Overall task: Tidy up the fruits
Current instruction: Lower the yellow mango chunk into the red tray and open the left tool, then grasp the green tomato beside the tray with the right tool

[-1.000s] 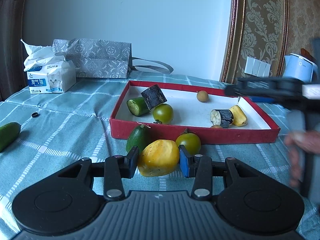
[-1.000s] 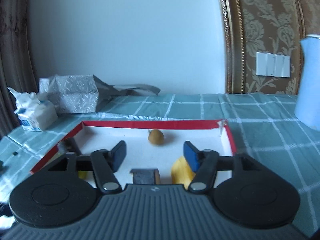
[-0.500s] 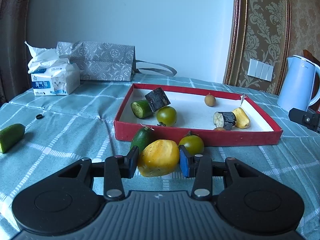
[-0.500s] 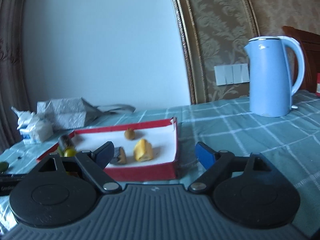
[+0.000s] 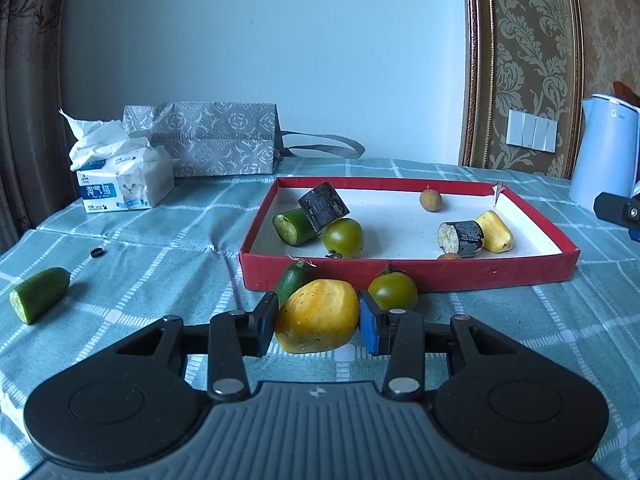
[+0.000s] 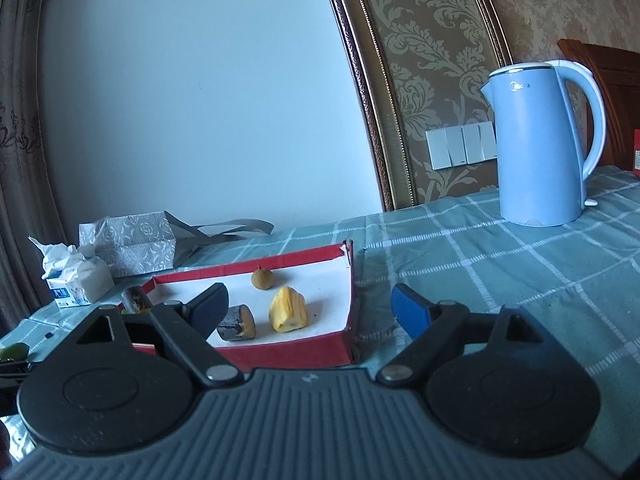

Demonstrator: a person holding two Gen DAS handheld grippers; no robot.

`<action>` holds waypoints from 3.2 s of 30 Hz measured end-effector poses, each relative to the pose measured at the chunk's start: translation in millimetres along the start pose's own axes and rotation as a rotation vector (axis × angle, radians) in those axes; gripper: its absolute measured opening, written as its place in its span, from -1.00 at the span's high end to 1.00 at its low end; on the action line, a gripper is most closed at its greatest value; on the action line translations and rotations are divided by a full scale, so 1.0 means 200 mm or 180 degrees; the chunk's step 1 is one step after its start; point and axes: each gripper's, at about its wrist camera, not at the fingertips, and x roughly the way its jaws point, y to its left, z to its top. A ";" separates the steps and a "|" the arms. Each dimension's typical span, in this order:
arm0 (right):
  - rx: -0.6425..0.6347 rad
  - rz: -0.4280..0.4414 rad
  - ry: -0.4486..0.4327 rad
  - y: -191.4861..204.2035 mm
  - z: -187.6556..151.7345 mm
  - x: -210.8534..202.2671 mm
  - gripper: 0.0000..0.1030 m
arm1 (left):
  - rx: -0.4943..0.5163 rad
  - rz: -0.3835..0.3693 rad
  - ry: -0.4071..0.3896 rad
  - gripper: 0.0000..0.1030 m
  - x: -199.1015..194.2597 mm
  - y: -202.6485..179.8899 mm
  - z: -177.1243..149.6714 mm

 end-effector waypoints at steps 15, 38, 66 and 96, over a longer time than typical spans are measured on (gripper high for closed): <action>0.0129 0.0109 0.0010 -0.02 0.02 -0.01 -0.70 | 0.0177 0.0010 -0.0228 0.21 0.01 -0.11 0.25; 0.0222 0.0153 0.0109 -0.03 0.02 0.02 -0.69 | 0.0217 0.0032 0.0035 0.19 0.46 -0.22 0.45; 0.0187 0.0507 0.0388 -0.01 0.01 0.06 -0.70 | -0.0145 0.0072 -0.0117 -0.38 0.14 0.10 0.31; -0.1073 0.0728 0.1346 0.80 -0.20 0.44 -0.14 | -0.0572 0.0116 -0.0235 -0.39 -0.08 0.55 -0.01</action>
